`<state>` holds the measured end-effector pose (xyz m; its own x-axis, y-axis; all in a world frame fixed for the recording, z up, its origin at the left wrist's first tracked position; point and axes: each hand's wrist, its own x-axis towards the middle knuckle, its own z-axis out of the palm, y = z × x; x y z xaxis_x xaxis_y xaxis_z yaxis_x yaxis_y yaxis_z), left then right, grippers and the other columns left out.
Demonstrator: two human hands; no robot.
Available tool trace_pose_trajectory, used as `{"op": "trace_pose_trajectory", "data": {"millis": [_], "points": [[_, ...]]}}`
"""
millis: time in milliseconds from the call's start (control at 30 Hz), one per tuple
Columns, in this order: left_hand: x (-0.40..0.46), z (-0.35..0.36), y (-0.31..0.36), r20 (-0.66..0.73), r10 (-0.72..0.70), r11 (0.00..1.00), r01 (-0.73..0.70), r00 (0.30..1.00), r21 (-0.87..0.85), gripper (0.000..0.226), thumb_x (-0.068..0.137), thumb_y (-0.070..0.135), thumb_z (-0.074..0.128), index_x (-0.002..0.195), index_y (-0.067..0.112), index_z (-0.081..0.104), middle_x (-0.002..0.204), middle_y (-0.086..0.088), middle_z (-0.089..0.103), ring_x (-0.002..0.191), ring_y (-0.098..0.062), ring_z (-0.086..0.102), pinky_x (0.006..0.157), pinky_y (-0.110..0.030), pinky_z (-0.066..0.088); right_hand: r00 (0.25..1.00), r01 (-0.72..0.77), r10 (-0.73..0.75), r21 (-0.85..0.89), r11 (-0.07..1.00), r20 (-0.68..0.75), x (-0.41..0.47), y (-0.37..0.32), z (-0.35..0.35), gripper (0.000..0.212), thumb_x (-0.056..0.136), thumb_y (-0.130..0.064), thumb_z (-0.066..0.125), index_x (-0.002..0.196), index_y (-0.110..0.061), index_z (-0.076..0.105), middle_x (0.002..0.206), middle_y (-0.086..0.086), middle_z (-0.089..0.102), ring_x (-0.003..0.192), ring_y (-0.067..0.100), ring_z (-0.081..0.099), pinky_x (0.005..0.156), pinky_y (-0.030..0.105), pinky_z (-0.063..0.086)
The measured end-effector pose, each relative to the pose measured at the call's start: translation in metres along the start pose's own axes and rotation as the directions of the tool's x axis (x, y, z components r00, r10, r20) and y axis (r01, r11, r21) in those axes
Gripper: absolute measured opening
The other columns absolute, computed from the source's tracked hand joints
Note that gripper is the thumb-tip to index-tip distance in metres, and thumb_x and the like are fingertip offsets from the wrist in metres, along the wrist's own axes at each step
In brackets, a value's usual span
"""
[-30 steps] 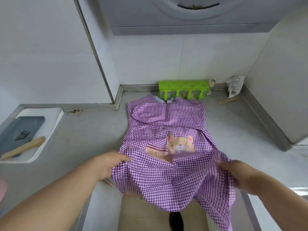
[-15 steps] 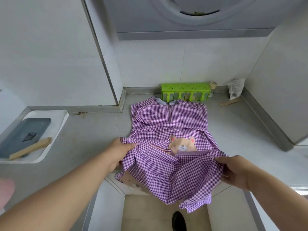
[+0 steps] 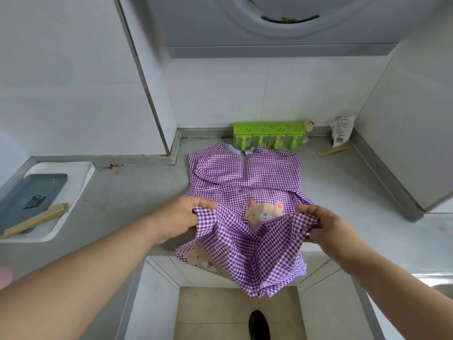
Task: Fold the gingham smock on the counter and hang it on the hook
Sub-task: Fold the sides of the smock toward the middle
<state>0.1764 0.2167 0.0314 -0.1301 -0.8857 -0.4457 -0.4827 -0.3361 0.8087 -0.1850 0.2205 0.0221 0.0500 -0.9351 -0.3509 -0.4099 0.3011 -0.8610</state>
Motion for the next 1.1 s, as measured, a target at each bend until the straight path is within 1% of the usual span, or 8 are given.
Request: {"op": "trace_pose_trajectory", "data": {"millis": [67,200,333,467,600,733,867,1100], "points": [[0.001,-0.001,0.000,-0.044,0.118,0.945,-0.099,0.992,0.312,0.046,0.098,0.000,0.064,0.111,0.043,0.073,0.121,0.020,0.062,0.106,-0.009,0.065,0.093,-0.034,0.061,0.992,0.112,-0.126,-0.319,0.941,-0.024,0.002,0.005,-0.002,0.048,0.088,0.008,0.069,0.108,-0.036,0.068,0.104,-0.006,0.071,0.081,0.010,0.072,0.075,0.034,0.063],[0.004,0.003,0.000,-0.008,0.284,0.757,-0.219,0.959,0.616,0.031,0.094,0.019,0.074,0.116,0.038,0.064,0.119,0.018,0.053,0.094,0.002,0.053,0.073,-0.015,0.043,0.958,0.199,-0.279,-0.556,0.807,-0.062,0.004,0.009,-0.003,0.028,0.086,-0.013,0.081,0.092,-0.037,0.067,0.099,-0.014,0.063,0.078,0.001,0.061,0.061,0.015,0.045],[0.011,0.004,0.000,0.037,0.353,0.546,-0.238,0.935,0.804,0.034,0.090,0.039,0.075,0.121,0.038,0.059,0.115,0.015,0.052,0.093,-0.002,0.049,0.070,-0.014,0.037,0.876,0.213,-0.454,-0.714,0.667,-0.163,0.008,0.021,-0.006,0.016,0.080,-0.017,0.087,0.092,-0.023,0.079,0.108,0.000,0.049,0.090,0.024,0.059,0.073,0.031,0.051],[0.017,0.004,0.003,0.020,0.431,0.434,-0.226,0.902,0.872,0.022,0.095,0.051,0.063,0.103,0.031,0.067,0.099,0.014,0.052,0.094,-0.008,0.048,0.079,-0.023,0.036,0.827,0.416,-0.559,-0.744,0.523,0.070,0.010,0.021,-0.011,0.029,0.087,-0.006,0.075,0.097,-0.032,0.069,0.106,-0.004,0.068,0.088,0.024,0.067,0.069,0.036,0.055],[0.025,0.003,-0.004,-0.049,0.613,0.315,-0.187,0.788,0.930,0.024,0.087,0.036,0.067,0.070,0.020,0.068,0.086,0.005,0.050,0.082,-0.020,0.048,0.078,-0.041,0.051,0.858,0.459,-0.453,-0.756,0.466,0.242,0.017,0.024,-0.012,0.044,0.093,0.003,0.065,0.117,-0.033,0.071,0.109,-0.017,0.062,0.089,0.010,0.063,0.072,0.026,0.051],[0.029,0.002,-0.013,0.060,0.702,0.183,-0.261,0.709,0.948,0.004,0.079,0.030,0.082,0.081,0.027,0.079,0.119,0.003,0.066,0.102,-0.024,0.051,0.089,-0.048,0.050,0.903,0.419,-0.270,-0.826,0.376,0.335,0.026,0.026,-0.014,0.026,0.091,-0.004,0.059,0.085,-0.029,0.062,0.098,-0.010,0.055,0.083,0.013,0.058,0.067,0.024,0.046],[0.031,0.003,-0.016,0.257,0.664,0.110,-0.432,0.702,0.895,0.022,0.087,0.031,0.077,0.109,0.036,0.075,0.101,0.017,0.072,0.093,-0.015,0.059,0.089,-0.039,0.046,0.901,0.430,-0.223,-0.830,0.355,0.372,0.034,0.027,-0.014,0.023,0.096,-0.014,0.054,0.076,-0.025,0.050,0.092,-0.013,0.044,0.081,0.008,0.049,0.068,0.024,0.042],[0.034,0.011,-0.020,0.357,0.507,0.092,-0.460,0.785,0.883,0.016,0.094,0.013,0.050,0.101,0.027,0.051,0.097,0.009,0.042,0.093,-0.017,0.040,0.095,-0.041,0.046,0.847,0.532,-0.157,-0.804,0.266,0.508,0.033,0.031,-0.015,0.016,0.099,-0.018,0.062,0.105,-0.031,0.068,0.101,-0.014,0.033,0.084,0.001,0.039,0.063,0.014,0.030]]}}
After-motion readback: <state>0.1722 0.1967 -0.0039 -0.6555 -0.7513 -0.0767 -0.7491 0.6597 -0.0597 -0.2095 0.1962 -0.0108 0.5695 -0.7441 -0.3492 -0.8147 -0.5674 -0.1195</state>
